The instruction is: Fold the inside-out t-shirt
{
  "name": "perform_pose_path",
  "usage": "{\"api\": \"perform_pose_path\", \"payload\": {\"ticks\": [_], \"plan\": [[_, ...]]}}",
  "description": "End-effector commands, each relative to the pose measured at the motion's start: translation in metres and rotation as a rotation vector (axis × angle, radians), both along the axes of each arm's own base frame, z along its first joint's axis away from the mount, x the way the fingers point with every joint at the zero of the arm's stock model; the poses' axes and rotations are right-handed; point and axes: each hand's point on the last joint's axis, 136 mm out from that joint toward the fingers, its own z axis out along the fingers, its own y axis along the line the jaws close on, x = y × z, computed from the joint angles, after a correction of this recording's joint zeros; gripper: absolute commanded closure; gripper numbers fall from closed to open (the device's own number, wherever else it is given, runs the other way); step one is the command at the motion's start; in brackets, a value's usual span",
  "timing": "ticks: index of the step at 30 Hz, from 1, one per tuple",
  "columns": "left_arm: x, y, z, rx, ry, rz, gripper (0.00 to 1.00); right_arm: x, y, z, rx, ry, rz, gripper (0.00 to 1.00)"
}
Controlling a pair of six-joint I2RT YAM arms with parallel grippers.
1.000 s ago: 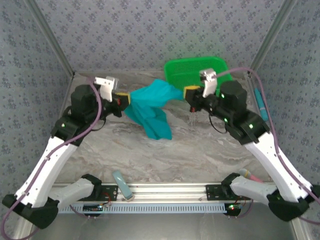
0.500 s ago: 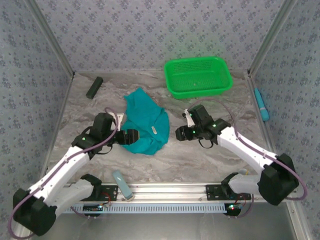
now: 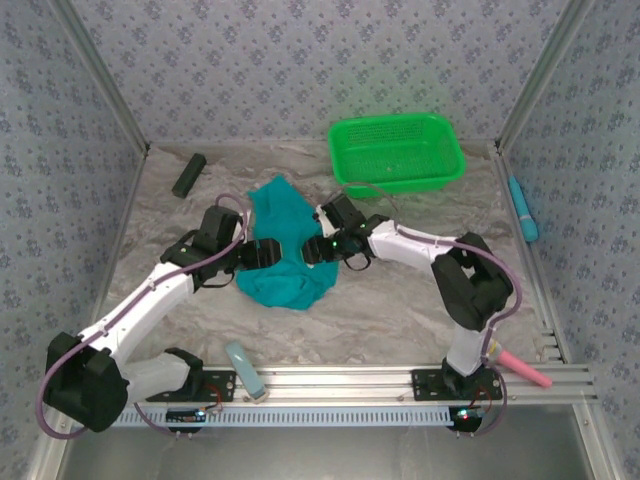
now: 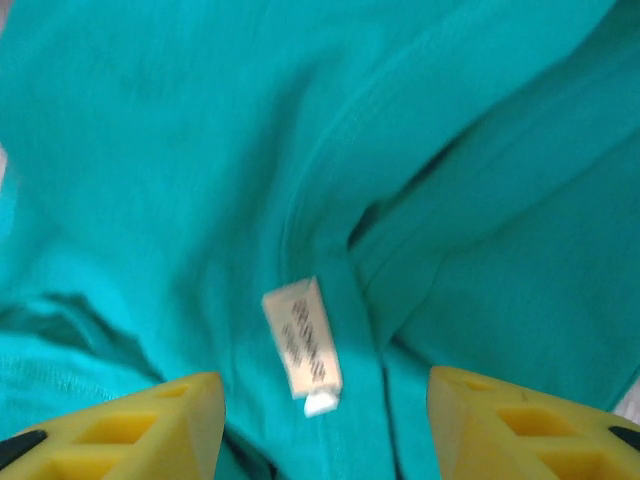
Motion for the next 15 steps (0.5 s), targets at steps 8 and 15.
{"api": "perform_pose_path", "payload": {"ticks": [8, 15], "plan": [[0.005, -0.020, 0.005, -0.059, 0.025, -0.033, 0.28, 0.056, 0.016, 0.007, 0.165, 0.071, -0.043, 0.43], [-0.001, -0.012, -0.003, -0.028, 0.053, -0.016, 0.29, 0.058, 0.045, -0.007, 0.199, 0.100, 0.012, 0.69]]}}
